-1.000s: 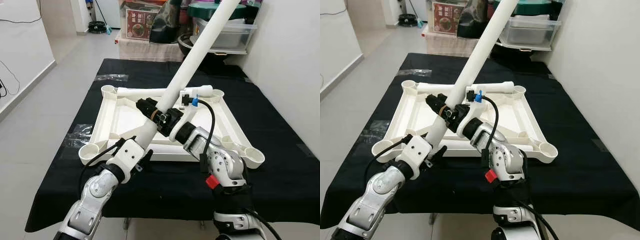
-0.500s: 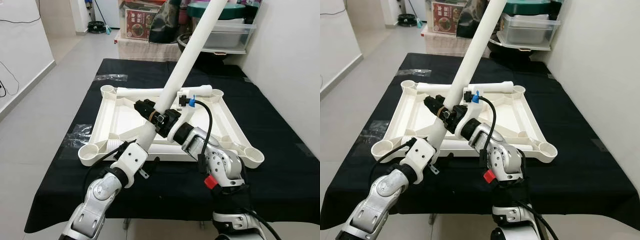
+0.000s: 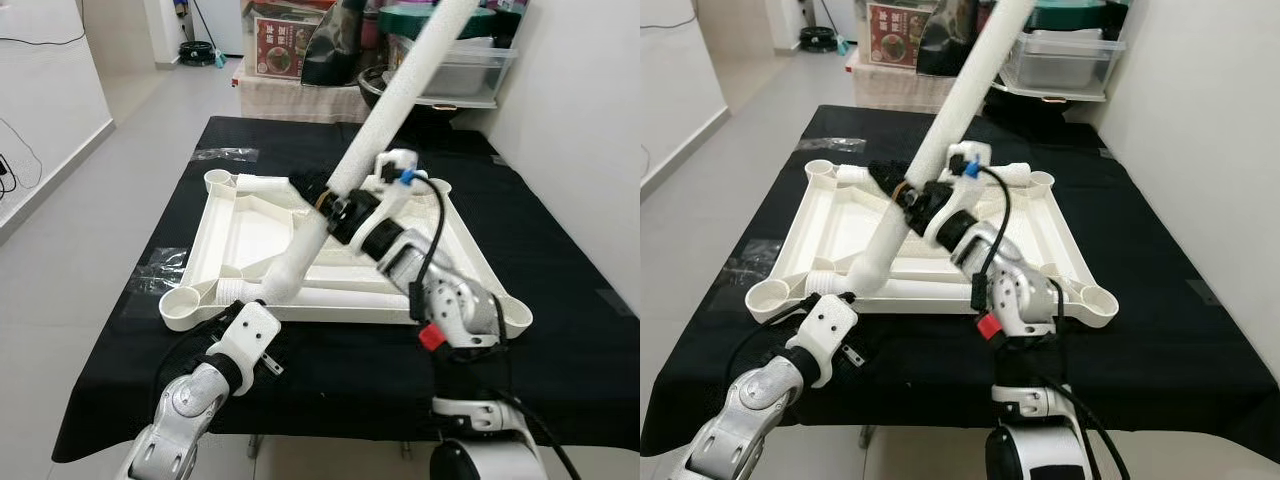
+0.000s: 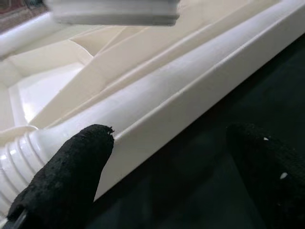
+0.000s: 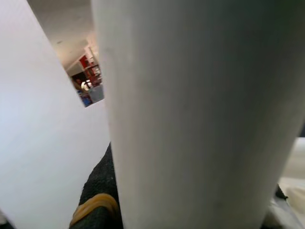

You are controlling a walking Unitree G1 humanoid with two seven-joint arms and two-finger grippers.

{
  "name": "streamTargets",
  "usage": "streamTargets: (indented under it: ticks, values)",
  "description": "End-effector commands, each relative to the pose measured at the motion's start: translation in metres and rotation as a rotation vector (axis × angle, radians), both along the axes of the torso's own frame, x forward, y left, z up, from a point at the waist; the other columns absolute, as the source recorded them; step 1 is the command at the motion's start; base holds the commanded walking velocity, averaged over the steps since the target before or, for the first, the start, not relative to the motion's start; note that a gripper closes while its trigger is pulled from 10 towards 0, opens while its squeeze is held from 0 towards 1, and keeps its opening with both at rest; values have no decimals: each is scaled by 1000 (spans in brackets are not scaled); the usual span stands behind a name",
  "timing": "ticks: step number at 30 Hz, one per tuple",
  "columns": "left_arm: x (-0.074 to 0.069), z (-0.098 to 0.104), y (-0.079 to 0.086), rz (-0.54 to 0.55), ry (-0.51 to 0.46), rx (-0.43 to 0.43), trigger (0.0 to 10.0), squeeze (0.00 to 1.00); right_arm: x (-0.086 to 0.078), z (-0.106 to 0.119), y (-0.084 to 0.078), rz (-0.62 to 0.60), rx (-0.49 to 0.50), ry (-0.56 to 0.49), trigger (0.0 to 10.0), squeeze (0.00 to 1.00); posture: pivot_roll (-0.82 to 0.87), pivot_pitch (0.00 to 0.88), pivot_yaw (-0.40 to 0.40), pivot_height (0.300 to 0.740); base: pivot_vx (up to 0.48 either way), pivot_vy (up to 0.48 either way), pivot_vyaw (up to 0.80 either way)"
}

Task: Building children table

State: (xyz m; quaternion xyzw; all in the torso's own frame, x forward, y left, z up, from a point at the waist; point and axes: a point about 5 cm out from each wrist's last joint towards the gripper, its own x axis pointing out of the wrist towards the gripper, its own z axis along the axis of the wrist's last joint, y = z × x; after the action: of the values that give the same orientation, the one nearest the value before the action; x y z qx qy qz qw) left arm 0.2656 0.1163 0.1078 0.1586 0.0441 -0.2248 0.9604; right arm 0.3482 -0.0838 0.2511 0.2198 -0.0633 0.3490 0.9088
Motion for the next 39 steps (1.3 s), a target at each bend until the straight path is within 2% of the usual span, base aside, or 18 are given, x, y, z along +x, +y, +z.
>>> streamTargets:
  ticks: [1, 4, 7, 10, 11, 17, 20, 28, 35, 39]
  values:
    - [-2, 3, -1, 12, -17, -25, 10000, 0, 3, 3, -6, -59, -22, -25, 10000, 0, 54, 0, -76, 740, 0, 0, 0]
    - [-2, 13, -5, 56, -66, -65, 10000, 0, 5, 3, -17, -183, -66, -74, 10000, 0, 53, 0, -77, 740, 0, 0, 0]
    - [-1, 19, -7, 74, -92, -81, 10000, 0, 5, 1, -22, -246, -85, -104, 10000, 0, 54, 0, -75, 740, 0, 0, 0]
    - [-1, 21, -8, 79, -101, -83, 10000, 0, 5, 0, -22, -256, -87, -109, 10000, 0, 55, 0, -75, 740, 0, 0, 0]
    - [0, 23, -7, 92, -119, -79, 10000, 0, 5, -7, -23, -286, -138, -106, 10000, 0, 53, 0, -77, 740, 0, 0, 0]
    - [2, 27, -5, 116, -156, -66, 10000, 0, 4, -16, -22, -284, -160, -88, 10000, 0, 56, 0, -79, 740, 0, -112, 667]
    - [4, 30, -4, 125, -173, -59, 10000, 0, 5, -17, -22, -291, -137, -74, 10000, 0, 55, 0, -79, 740, 262, -376, 600]
    - [5, 32, -8, 104, -192, -47, 10000, 0, 9, -20, -24, -343, -153, -71, 10000, 0, 52, 0, -77, 740, 252, -405, 0]
    - [3, 28, -10, 101, -174, -53, 10000, 0, 5, -22, -24, -344, -157, -93, 10000, 0, 51, 0, -74, 740, 264, -400, 0]
    - [-1, 27, -11, 111, -156, -69, 10000, 0, -3, -30, -22, -340, -203, -129, 10000, 0, 56, 0, -72, 740, 148, -187, 0]
